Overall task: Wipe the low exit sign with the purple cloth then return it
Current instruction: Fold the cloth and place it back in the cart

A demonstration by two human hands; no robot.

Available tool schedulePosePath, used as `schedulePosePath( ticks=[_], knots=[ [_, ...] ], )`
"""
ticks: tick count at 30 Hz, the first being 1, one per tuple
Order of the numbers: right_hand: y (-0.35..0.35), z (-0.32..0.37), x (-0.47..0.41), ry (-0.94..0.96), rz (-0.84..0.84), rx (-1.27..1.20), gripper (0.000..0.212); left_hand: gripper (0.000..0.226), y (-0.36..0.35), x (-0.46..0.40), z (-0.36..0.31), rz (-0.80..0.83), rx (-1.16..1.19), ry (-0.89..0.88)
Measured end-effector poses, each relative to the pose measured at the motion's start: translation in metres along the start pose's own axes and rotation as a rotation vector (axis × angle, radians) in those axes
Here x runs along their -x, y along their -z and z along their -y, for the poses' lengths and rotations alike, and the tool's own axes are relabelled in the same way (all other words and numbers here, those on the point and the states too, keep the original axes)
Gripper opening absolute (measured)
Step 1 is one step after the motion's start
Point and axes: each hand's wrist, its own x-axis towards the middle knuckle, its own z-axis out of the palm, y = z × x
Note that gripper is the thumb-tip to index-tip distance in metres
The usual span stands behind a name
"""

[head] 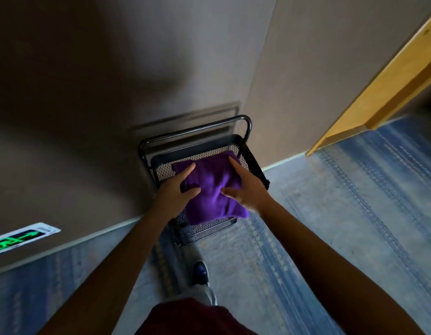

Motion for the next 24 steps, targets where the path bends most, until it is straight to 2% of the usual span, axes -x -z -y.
schedulePosePath(
  ticks=[9, 17, 24],
  knots=[
    [-0.021, -0.023, -0.104, -0.090, 0.124, 0.135, 0.097, 0.081, -0.020, -0.073, 0.043, 0.016, 0.044, 0.147],
    [-0.045, -0.063, -0.157, -0.100, 0.272, 0.333, 0.095, 0.080, -0.055, -0.103, 0.076, 0.000, -0.039, 0.302],
    [-0.042, -0.105, -0.180, -0.046, 0.243, 0.390, 0.090, 0.075, -0.099, -0.133, 0.080, -0.030, -0.203, 0.421]
  ],
)
